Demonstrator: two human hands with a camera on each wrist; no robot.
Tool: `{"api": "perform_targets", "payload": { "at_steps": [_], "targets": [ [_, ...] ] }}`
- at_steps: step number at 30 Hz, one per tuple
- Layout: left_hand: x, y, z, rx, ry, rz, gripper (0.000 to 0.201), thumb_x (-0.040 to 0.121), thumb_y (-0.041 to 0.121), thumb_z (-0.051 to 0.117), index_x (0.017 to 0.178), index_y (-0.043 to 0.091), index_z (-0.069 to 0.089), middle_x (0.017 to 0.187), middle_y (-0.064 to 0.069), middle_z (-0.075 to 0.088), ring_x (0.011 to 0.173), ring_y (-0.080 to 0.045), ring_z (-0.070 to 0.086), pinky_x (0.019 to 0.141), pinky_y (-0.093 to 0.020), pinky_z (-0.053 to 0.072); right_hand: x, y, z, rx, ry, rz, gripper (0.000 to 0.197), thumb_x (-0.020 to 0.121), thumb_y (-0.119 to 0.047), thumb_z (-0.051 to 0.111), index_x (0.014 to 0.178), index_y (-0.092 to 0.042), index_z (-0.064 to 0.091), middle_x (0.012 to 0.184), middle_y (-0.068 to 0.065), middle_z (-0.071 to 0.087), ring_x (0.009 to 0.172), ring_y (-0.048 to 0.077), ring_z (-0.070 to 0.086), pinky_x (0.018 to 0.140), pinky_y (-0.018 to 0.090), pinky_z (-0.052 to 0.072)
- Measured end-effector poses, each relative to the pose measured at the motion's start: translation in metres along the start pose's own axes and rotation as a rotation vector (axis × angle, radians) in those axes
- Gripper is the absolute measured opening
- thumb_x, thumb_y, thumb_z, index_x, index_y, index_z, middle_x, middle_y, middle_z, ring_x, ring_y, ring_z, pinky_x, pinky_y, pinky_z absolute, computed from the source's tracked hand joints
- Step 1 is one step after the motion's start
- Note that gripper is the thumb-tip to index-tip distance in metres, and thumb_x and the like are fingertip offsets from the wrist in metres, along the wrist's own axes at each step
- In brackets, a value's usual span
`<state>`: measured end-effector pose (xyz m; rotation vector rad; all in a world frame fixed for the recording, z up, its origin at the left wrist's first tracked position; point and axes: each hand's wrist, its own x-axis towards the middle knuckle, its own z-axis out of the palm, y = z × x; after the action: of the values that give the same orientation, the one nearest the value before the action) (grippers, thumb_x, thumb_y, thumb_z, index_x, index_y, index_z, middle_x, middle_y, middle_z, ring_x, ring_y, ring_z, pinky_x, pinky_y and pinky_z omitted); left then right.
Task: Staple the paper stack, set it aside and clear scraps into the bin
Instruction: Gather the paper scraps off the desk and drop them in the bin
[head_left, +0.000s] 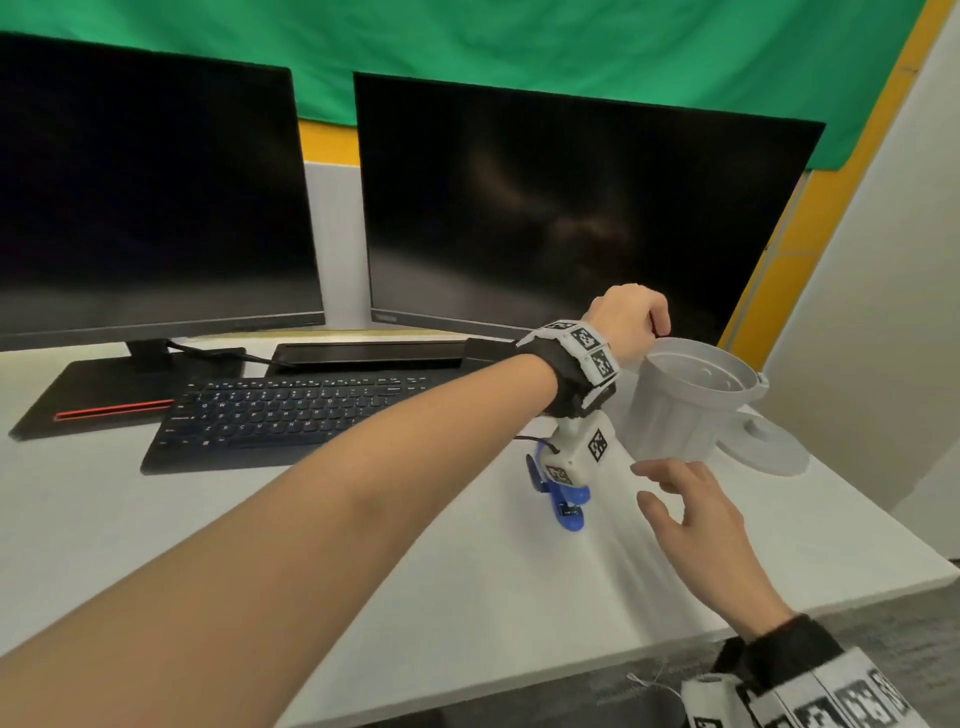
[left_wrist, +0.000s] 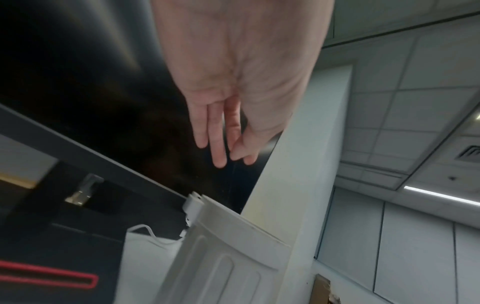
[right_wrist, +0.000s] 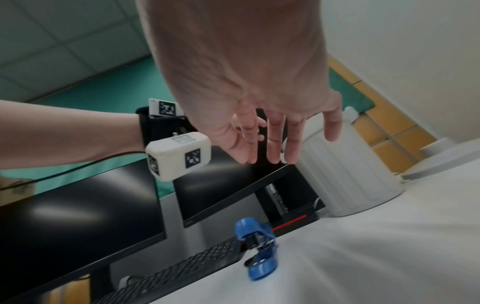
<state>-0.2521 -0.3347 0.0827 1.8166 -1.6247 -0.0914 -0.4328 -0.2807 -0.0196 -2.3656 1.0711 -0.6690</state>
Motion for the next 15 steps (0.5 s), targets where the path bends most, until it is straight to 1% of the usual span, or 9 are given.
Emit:
{"api": "perform_targets", "payload": {
  "at_steps": [2,3,5,7,9,11,13,15],
  "targets": [
    [-0.03,-0.015,-0.023,-0.002,0.003,-0.031,0.018,0.091,0.015,0.056,0.102,0.015,0.07,0.088,0.002,0.062,0.089,-0.019,0.065,0.086,-0.034,0.054,0.0,-0.015,0.012,-0.018,-0.09,-0.057,0.024,0.093,-0.019,0.05,0.114,-0.028,0.058,0.112,-0.007,0.052,0.11,0.016,0.052,0.099,0.041,0.04],
    [-0.047,-0.024,-0.034,0.01,-0.001,-0.05,0.019,0.092,0.021,0.055,0.102,0.015,0.07,0.089,0.0,0.066,0.09,-0.019,0.066,0.086,-0.035,0.054,0.0,-0.024,0.019,-0.024,-0.147,-0.105,0.025,0.093,-0.018,0.049,0.115,-0.026,0.06,0.112,-0.006,0.052,0.109,0.016,0.053,0.096,0.036,0.041],
    [-0.087,-0.047,-0.055,0.061,-0.017,-0.089,0.022,0.091,0.029,0.056,0.1,0.016,0.071,0.097,-0.003,0.071,0.093,-0.021,0.066,0.087,-0.035,0.054,-0.003,-0.044,0.037,-0.038,-0.298,-0.203,0.028,0.094,-0.017,0.049,0.119,-0.023,0.059,0.113,-0.008,0.052,0.106,0.013,0.054,0.09,0.025,0.039],
    [-0.132,-0.071,-0.076,0.137,-0.046,-0.141,0.019,0.09,0.028,0.058,0.097,0.016,0.071,0.097,-0.001,0.07,0.089,-0.018,0.065,0.085,-0.034,0.055,-0.007,-0.064,0.058,-0.072,-0.451,-0.285,0.032,0.096,-0.019,0.048,0.126,-0.021,0.057,0.119,-0.008,0.053,0.107,0.009,0.053,0.093,0.02,0.038],
    [-0.179,-0.095,-0.097,0.199,-0.087,-0.224,0.016,0.09,0.024,0.059,0.097,0.016,0.07,0.095,0.002,0.066,0.086,-0.013,0.061,0.083,-0.031,0.054,-0.011,-0.084,0.08,-0.146,-0.565,-0.378,0.036,0.096,-0.018,0.044,0.131,-0.019,0.054,0.123,-0.003,0.053,0.112,0.014,0.054,0.094,0.021,0.038],
    [-0.224,-0.114,-0.115,0.259,-0.134,-0.318,0.013,0.089,0.023,0.06,0.096,0.017,0.07,0.092,0.006,0.063,0.085,-0.011,0.06,0.08,-0.028,0.052,-0.014,-0.103,0.101,-0.227,-0.665,-0.467,0.037,0.096,-0.017,0.04,0.129,-0.019,0.056,0.119,0.003,0.053,0.11,0.02,0.054,0.091,0.025,0.039],
    [-0.264,-0.131,-0.127,0.324,-0.191,-0.42,0.012,0.089,0.023,0.06,0.095,0.019,0.069,0.091,0.007,0.062,0.087,-0.014,0.061,0.077,-0.026,0.049,-0.018,-0.122,0.12,-0.271,-0.734,-0.526,0.034,0.094,-0.016,0.039,0.117,-0.016,0.063,0.11,0.006,0.052,0.104,0.025,0.054,0.088,0.032,0.042],
    [-0.296,-0.144,-0.132,0.363,-0.24,-0.526,0.012,0.089,0.023,0.06,0.097,0.02,0.068,0.093,0.006,0.06,0.09,-0.016,0.061,0.077,-0.026,0.047,-0.021,-0.142,0.137,-0.317,-0.753,-0.576,0.03,0.092,-0.017,0.039,0.107,-0.014,0.065,0.101,0.005,0.049,0.1,0.028,0.053,0.083,0.035,0.043]
  ]
}}
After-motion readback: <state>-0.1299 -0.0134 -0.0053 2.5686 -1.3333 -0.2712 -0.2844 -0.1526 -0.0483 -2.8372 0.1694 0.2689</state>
